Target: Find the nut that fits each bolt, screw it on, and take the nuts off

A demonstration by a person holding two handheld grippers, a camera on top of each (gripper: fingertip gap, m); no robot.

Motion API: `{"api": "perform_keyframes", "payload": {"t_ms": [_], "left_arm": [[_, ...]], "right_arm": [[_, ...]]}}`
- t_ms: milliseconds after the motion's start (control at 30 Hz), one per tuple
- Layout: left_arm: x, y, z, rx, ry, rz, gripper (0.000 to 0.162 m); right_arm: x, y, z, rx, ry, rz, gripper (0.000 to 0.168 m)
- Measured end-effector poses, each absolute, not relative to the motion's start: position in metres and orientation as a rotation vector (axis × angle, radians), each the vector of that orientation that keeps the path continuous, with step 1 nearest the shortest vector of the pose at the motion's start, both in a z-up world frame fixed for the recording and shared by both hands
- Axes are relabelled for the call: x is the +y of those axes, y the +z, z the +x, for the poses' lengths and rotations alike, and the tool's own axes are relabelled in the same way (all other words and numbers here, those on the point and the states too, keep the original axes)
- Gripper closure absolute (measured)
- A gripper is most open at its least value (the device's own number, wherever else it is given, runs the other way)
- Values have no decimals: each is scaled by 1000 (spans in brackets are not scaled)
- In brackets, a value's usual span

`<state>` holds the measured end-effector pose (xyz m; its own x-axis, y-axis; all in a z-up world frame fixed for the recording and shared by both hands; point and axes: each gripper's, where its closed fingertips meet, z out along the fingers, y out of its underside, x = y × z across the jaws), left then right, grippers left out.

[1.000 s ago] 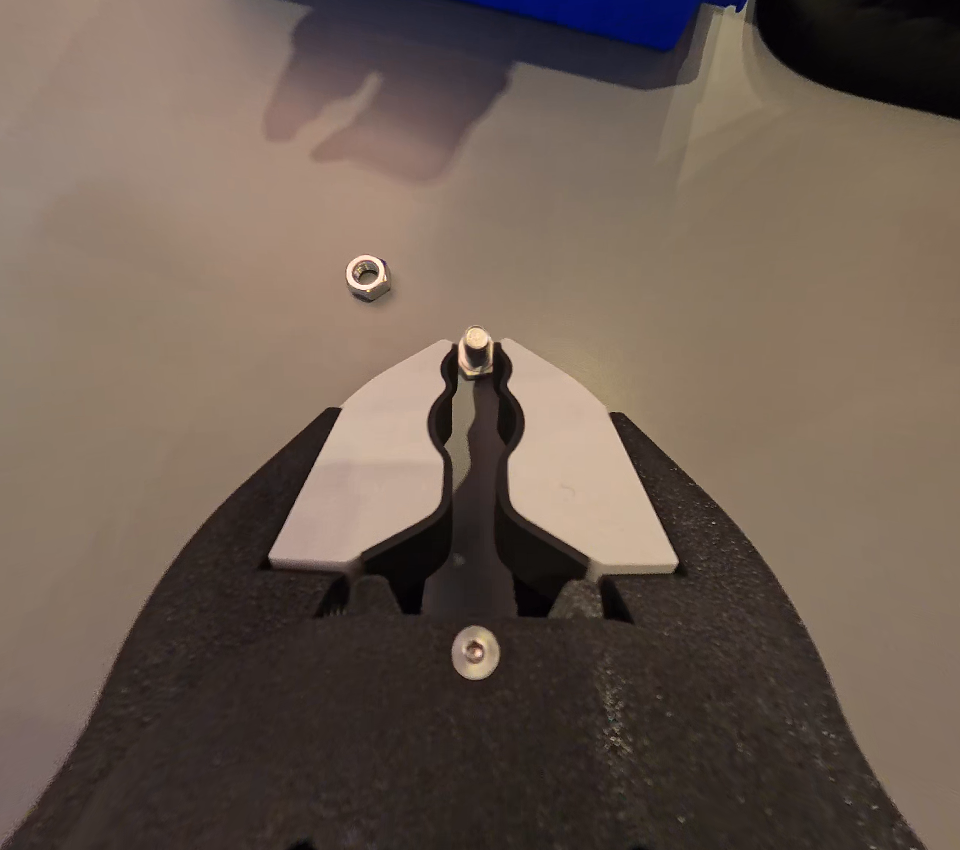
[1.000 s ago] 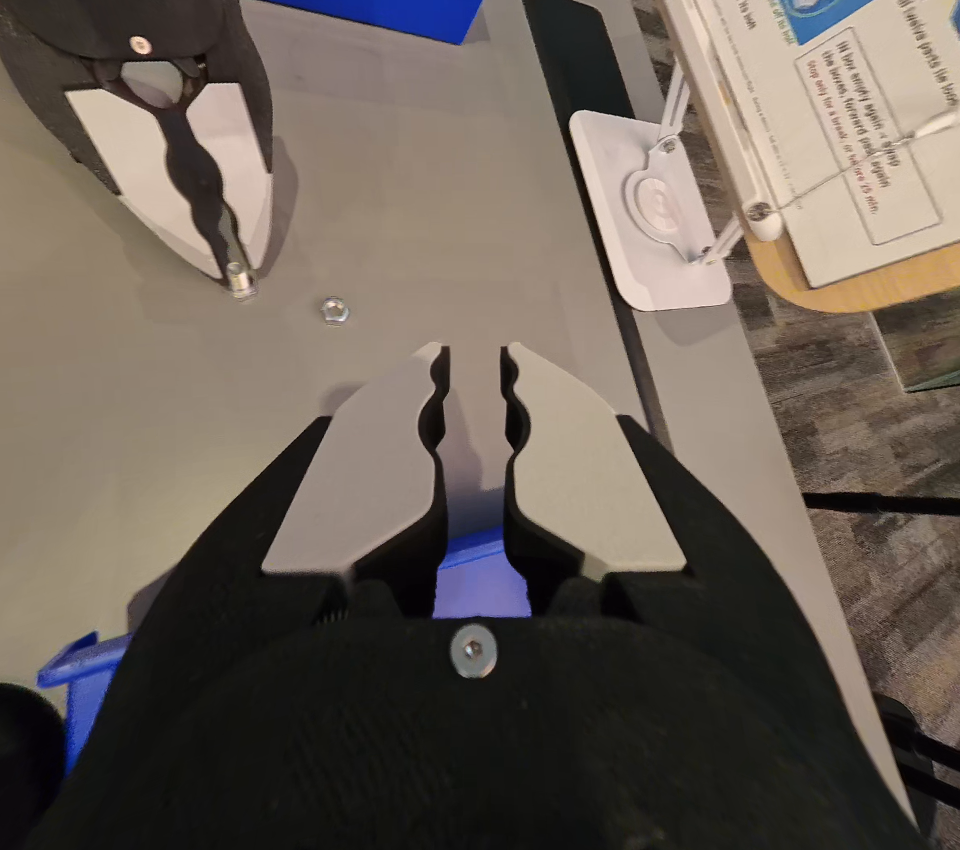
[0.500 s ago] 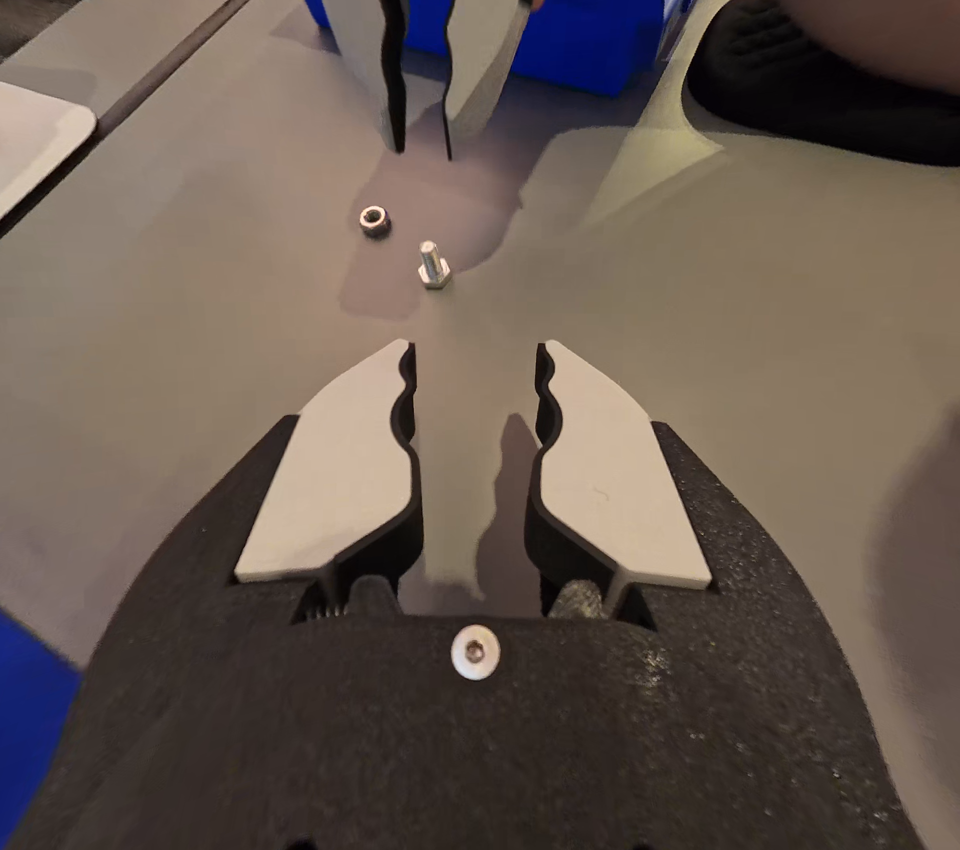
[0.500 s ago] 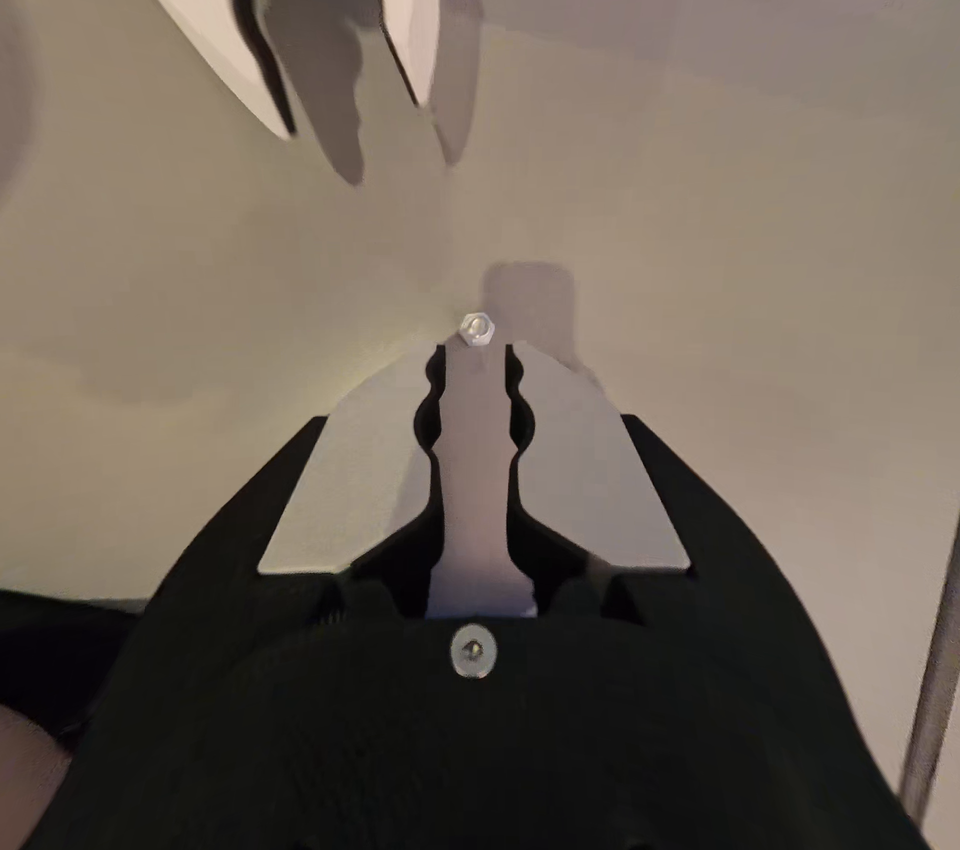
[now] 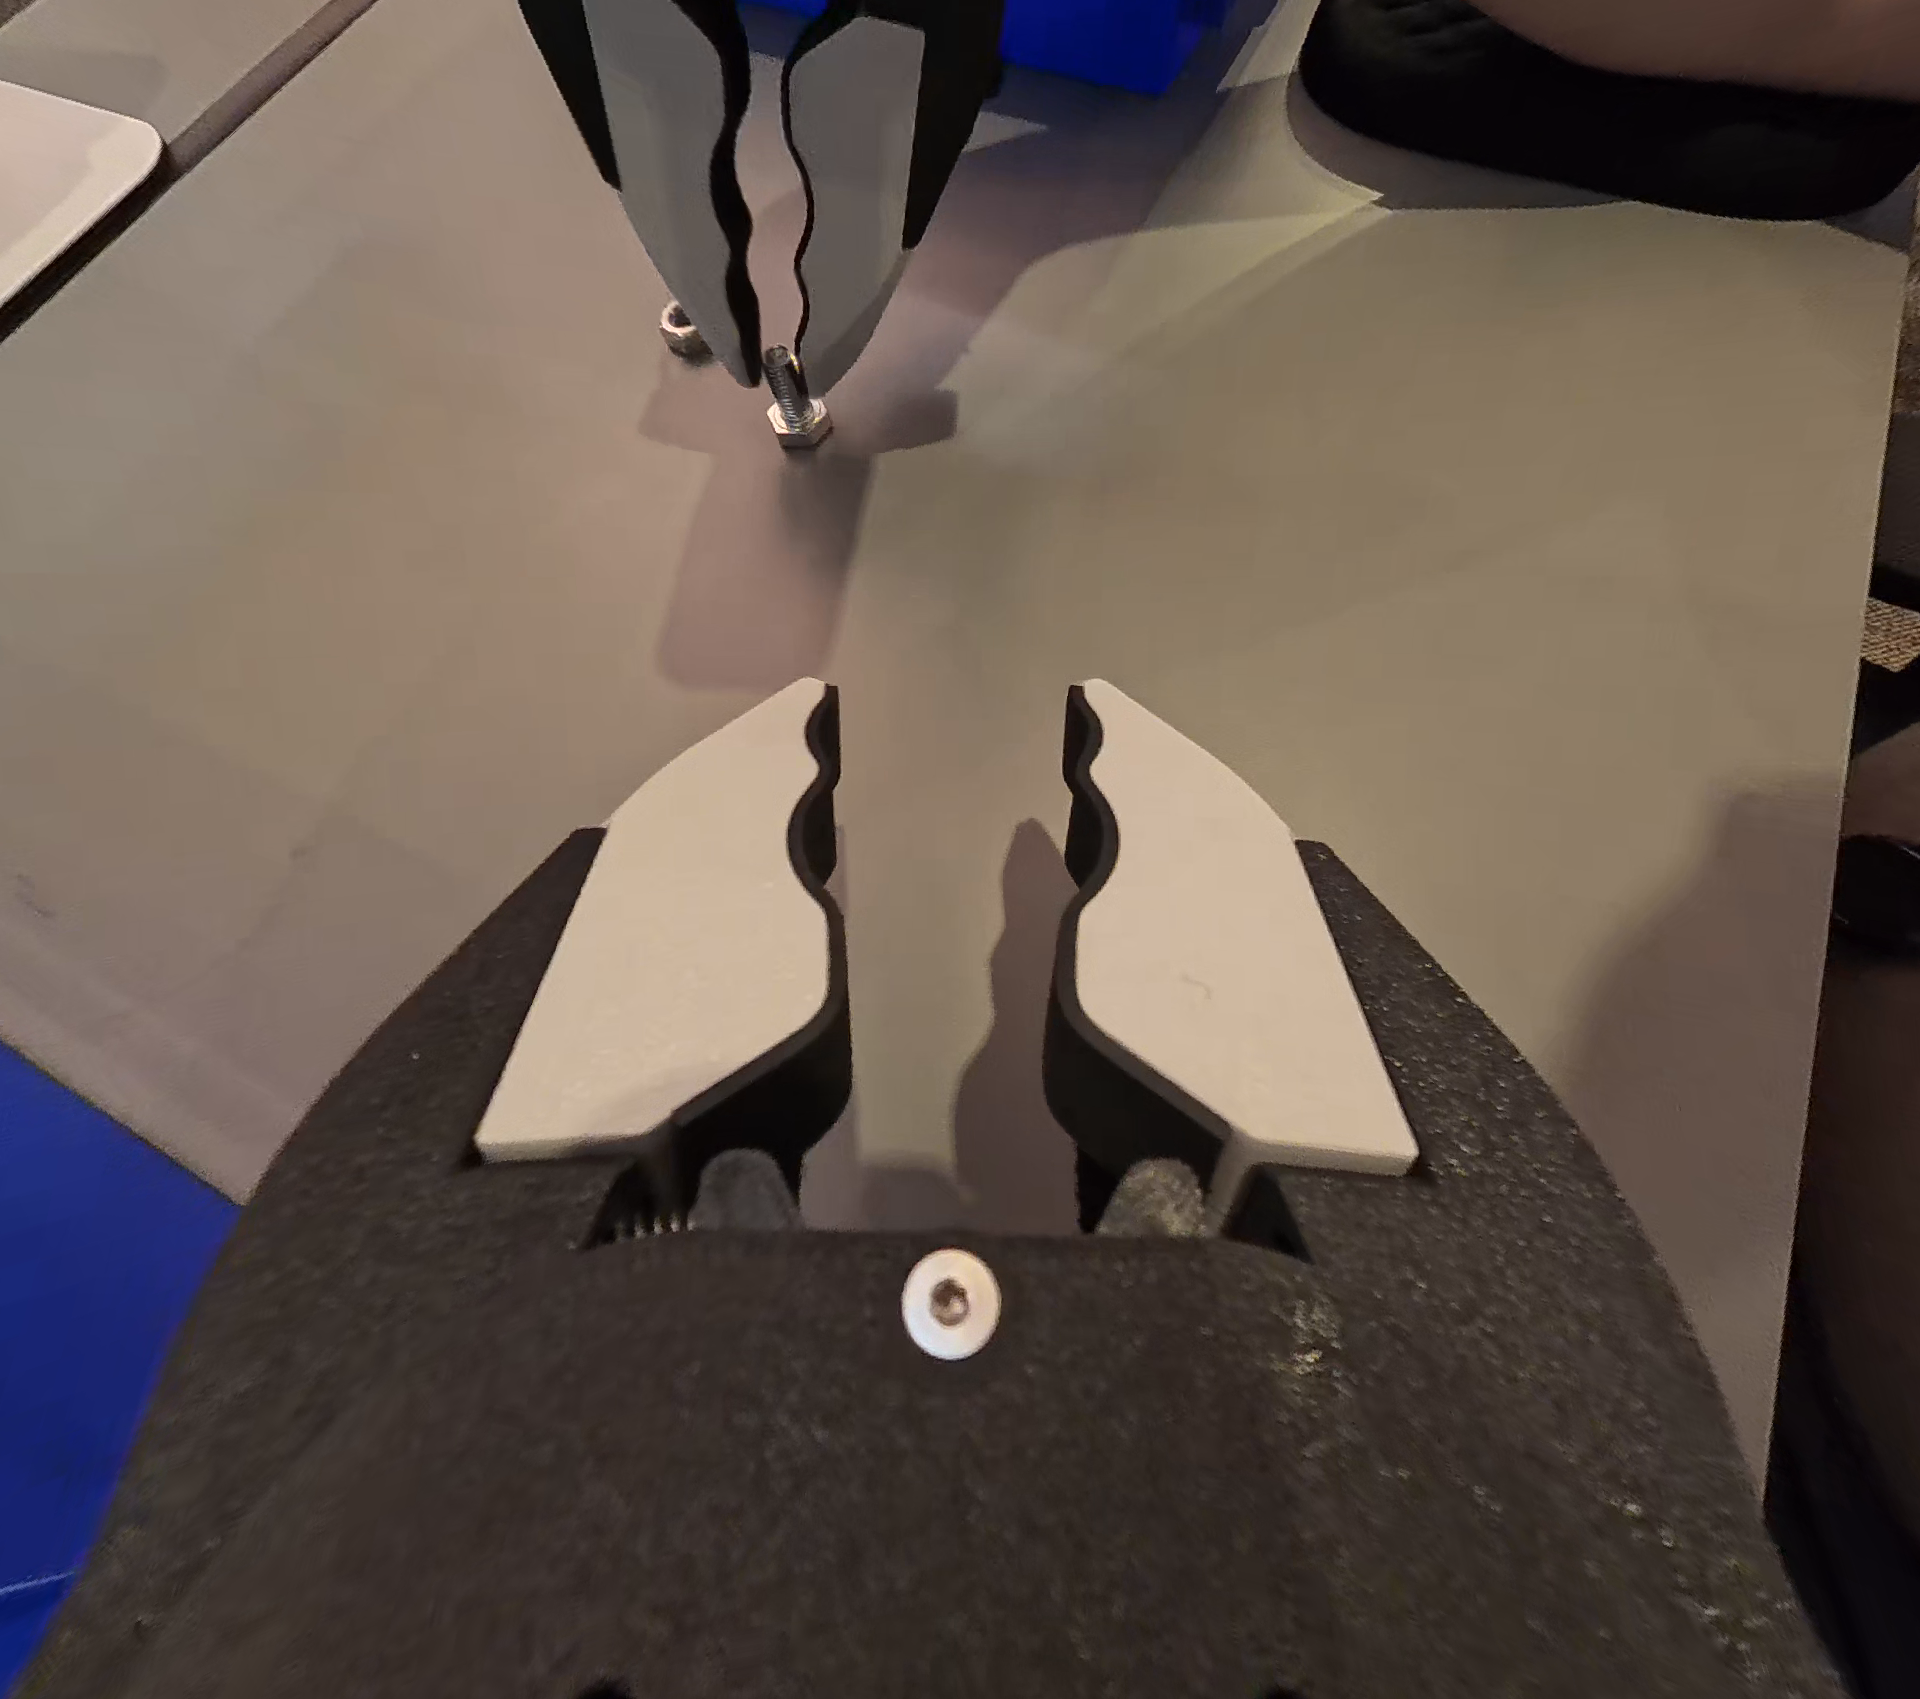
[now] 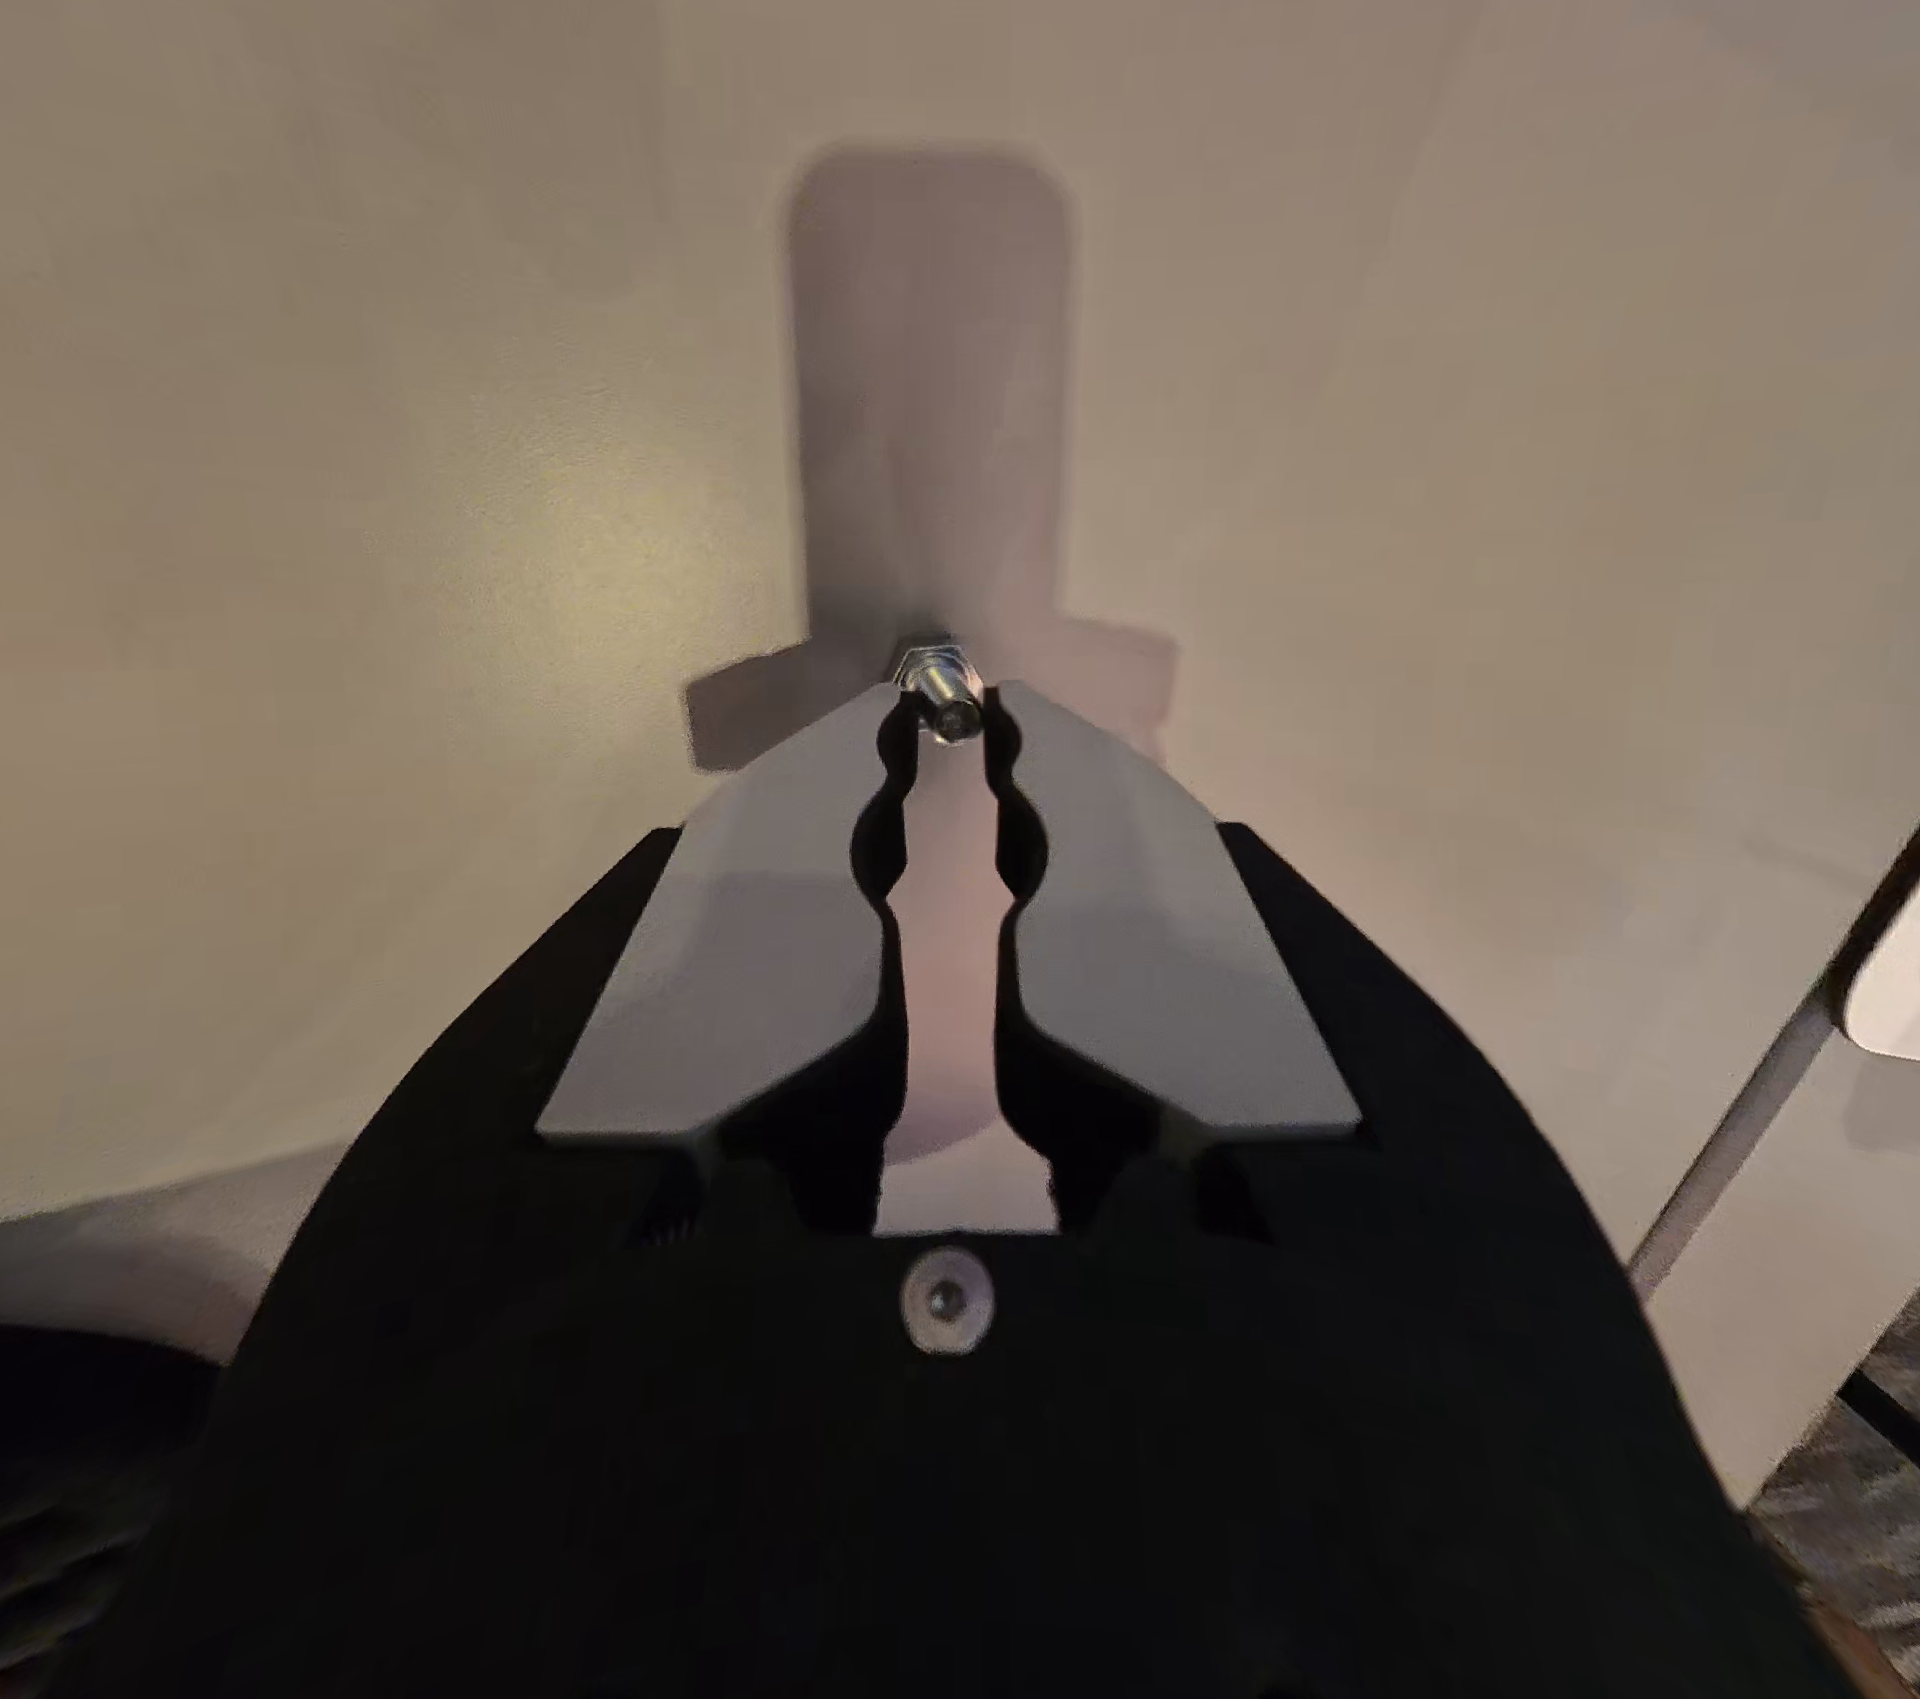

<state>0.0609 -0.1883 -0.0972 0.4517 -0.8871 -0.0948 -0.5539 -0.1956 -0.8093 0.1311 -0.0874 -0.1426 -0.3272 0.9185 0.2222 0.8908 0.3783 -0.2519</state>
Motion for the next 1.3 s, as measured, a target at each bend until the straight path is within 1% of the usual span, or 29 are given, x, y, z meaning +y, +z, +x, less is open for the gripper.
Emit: {"api": "perform_keyframes", "payload": {"t_ms": [233, 300, 467, 567, 667, 700, 900, 1100, 1300], "left_arm": [[-185, -98, 61, 1215, -523, -1880, 123], [-180, -95, 65, 1197, -531, -1866, 123], [-154, -86, 88, 1111, -549, -1796, 119], [-141, -79, 109, 1072, -576, -1734, 126], [-136, -71, 128, 1057, -605, -1644, 125], [-136, -68, 134, 1060, -617, -1621, 122], [-132, -62, 141, 1053, -551, -1580, 119], [-128, -43, 135, 980, -347, -1466, 129], [-129, -44, 138, 971, -400, -1504, 132]], "right_arm": [[-88, -138, 132, -2308, 147, -1601, 157], [-91, -127, 133, -2286, 190, -1611, 157], [-112, -79, 131, -2189, 374, -1585, 157], [-123, -61, 135, -2180, 385, -1564, 157], [-131, -52, 137, -2193, 373, -1523, 157], [-134, -50, 137, -2198, 381, -1505, 157], [-140, -40, 130, -2154, 424, -1514, 157], [-132, -40, 123, -2106, 340, -1549, 157], [-130, -37, 121, -2067, 354, -1572, 157]]}}
